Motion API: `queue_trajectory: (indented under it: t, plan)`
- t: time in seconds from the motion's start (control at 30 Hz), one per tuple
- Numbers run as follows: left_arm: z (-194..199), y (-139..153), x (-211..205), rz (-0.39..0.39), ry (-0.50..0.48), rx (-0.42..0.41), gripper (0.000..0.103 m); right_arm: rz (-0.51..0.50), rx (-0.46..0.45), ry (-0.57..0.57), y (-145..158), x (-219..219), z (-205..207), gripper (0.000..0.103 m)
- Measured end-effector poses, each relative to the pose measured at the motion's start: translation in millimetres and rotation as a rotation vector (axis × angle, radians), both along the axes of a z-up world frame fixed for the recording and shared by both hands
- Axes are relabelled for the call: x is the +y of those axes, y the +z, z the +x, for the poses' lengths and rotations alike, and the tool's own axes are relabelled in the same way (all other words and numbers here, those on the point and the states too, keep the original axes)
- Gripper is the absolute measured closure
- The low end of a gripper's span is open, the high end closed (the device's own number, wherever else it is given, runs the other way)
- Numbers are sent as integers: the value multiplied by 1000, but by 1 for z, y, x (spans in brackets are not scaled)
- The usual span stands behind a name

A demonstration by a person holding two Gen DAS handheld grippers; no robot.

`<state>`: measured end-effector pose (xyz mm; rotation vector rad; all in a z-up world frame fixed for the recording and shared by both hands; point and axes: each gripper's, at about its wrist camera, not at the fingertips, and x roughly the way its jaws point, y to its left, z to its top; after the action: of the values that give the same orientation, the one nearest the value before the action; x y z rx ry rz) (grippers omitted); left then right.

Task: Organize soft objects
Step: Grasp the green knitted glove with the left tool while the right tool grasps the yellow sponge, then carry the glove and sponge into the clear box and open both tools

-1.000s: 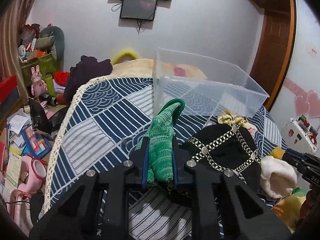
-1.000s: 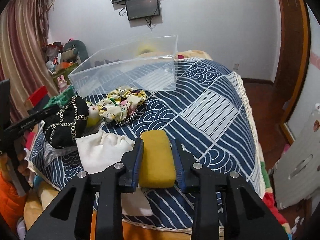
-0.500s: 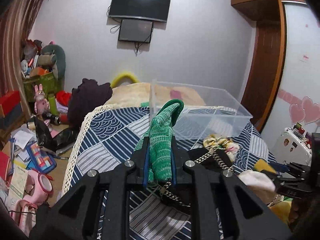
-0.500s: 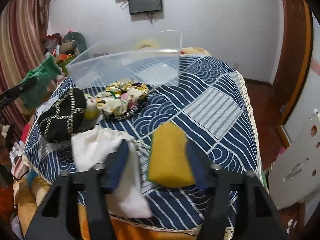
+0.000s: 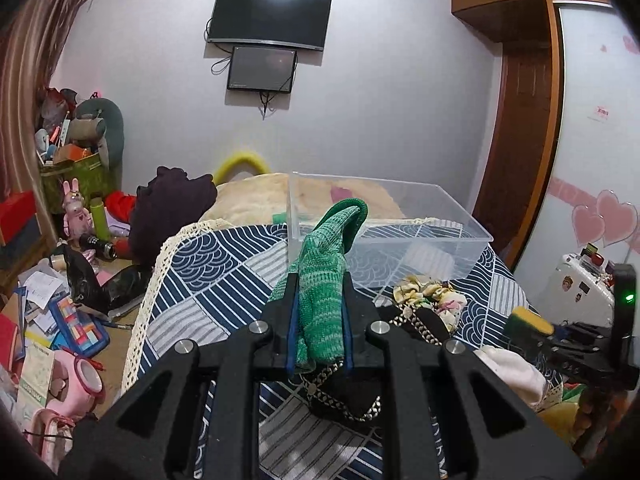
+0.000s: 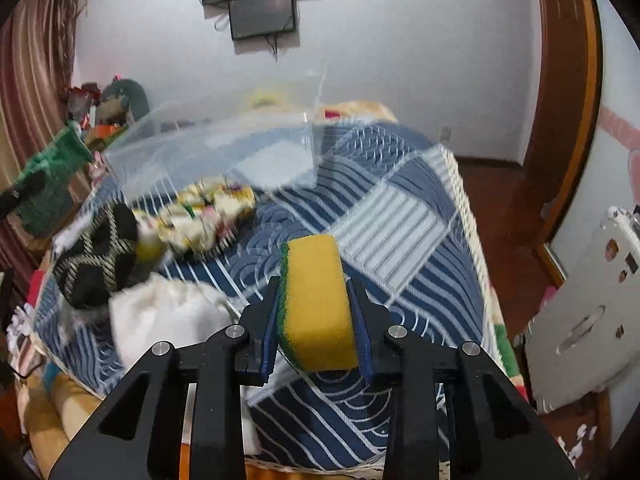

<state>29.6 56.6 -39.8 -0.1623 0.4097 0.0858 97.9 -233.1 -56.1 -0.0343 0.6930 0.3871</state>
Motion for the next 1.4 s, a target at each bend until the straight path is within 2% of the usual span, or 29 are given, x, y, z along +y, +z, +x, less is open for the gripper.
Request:
queue_trajectory:
  t: [0.27, 0.47, 0.67, 0.93, 1.1, 1.27, 1.33, 1.37, 1.4]
  plan:
    - [20, 15, 5, 7, -3, -21, 86, 53, -139, 45, 56, 13, 6, 74]
    - [47, 31, 6, 9, -24, -27, 86, 37, -202, 103, 79, 43, 30, 74]
    - [86, 39, 7, -7, -72, 18, 86, 28, -159, 140, 86, 70, 74, 74]
    - [141, 23, 1, 9, -130, 146, 86, -22, -44, 146, 63, 91, 119, 74]
    - [165, 10, -1, -2, -146, 207, 86, -51, 2, 150, 51, 98, 127, 74]
    - [180, 3, -6, 35, -150, 238, 86, -83, 25, 160, 46, 102, 128, 73]
    - [182, 0, -6, 39, -151, 255, 84, -100, 23, 165, 46, 102, 125, 71]
    - [182, -1, -7, 38, -154, 261, 80, -103, 22, 165, 47, 102, 126, 66]
    - [182, -1, -7, 36, -159, 267, 71, -103, 17, 162, 48, 100, 126, 56]
